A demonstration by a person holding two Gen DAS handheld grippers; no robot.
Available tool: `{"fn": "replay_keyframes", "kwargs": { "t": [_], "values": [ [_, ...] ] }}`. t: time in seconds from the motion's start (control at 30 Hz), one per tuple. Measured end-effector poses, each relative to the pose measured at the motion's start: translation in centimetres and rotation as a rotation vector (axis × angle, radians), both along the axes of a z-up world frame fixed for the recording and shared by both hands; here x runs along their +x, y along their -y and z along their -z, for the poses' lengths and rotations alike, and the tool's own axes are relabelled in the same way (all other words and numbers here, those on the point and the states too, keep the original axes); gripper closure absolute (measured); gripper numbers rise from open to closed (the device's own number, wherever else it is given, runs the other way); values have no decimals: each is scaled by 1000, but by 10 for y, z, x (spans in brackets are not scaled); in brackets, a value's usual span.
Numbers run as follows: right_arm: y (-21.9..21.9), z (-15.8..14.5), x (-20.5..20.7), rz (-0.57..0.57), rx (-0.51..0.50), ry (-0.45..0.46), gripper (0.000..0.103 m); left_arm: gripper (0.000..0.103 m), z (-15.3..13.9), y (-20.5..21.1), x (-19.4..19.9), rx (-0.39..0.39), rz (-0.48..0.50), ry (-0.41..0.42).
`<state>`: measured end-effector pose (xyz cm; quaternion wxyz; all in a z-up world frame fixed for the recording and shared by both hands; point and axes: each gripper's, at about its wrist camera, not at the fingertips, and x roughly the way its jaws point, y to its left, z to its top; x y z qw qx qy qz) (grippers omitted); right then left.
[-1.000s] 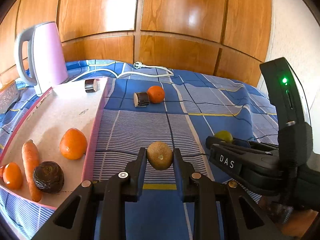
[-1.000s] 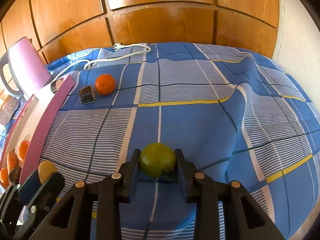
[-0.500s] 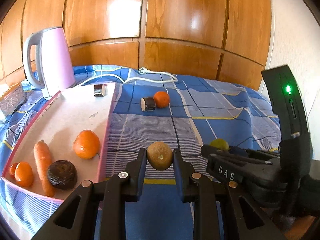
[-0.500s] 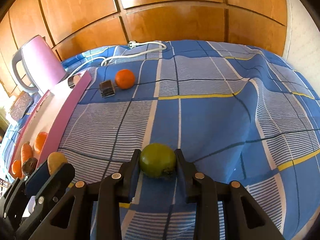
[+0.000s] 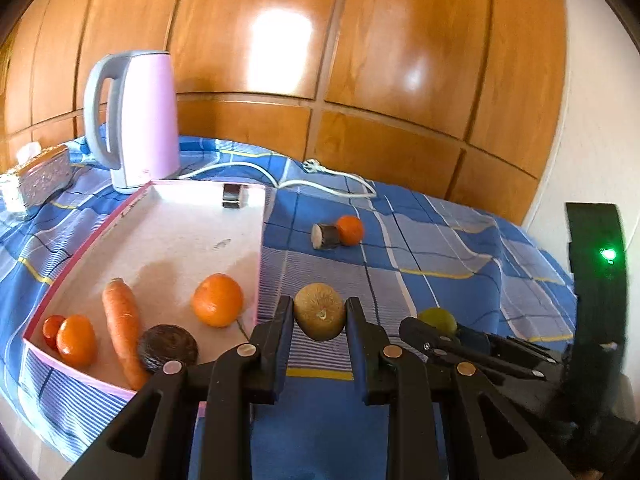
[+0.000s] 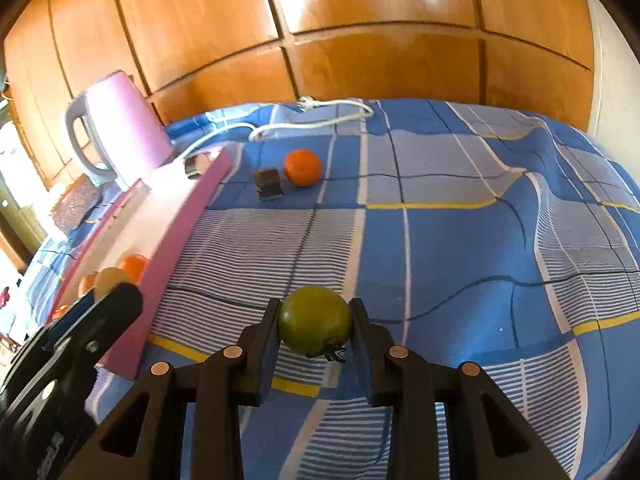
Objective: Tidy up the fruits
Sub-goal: 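Carry the kiwi and green tomato over the pink tray with both tools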
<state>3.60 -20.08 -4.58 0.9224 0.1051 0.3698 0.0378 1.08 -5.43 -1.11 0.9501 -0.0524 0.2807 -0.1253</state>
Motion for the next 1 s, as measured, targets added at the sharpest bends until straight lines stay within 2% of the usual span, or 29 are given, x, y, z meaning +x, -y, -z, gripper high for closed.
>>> {"fn": "replay_keyframes", "kwargs": {
  "t": [0.13, 0.37, 0.5, 0.63, 0.73, 0.87, 1.0],
  "values": [
    [-12, -13, 1, -27, 29, 53, 70, 77, -9, -13, -3, -30, -50, 23],
    [-46, -35, 14, -108, 46, 98, 70, 77, -29, -67, 5, -135, -232, 39],
    [-65, -45, 22, -153, 42, 114, 70, 77, -35, -90, 10, -124, -346, 65],
    [-85, -53, 31, -204, 30, 118, 70, 77, -27, -113, 20, -130, -454, 35],
    [-99, -56, 38, -237, 31, 111, 70, 77, -15, -130, 25, -168, -518, -14],
    [-115, -55, 47, -266, 24, 99, 70, 77, -4, -143, 31, -211, -572, -56],
    [-121, -53, 55, -275, 33, 76, 70, 77, 0, -143, 38, -202, -587, -67]
  ]
}}
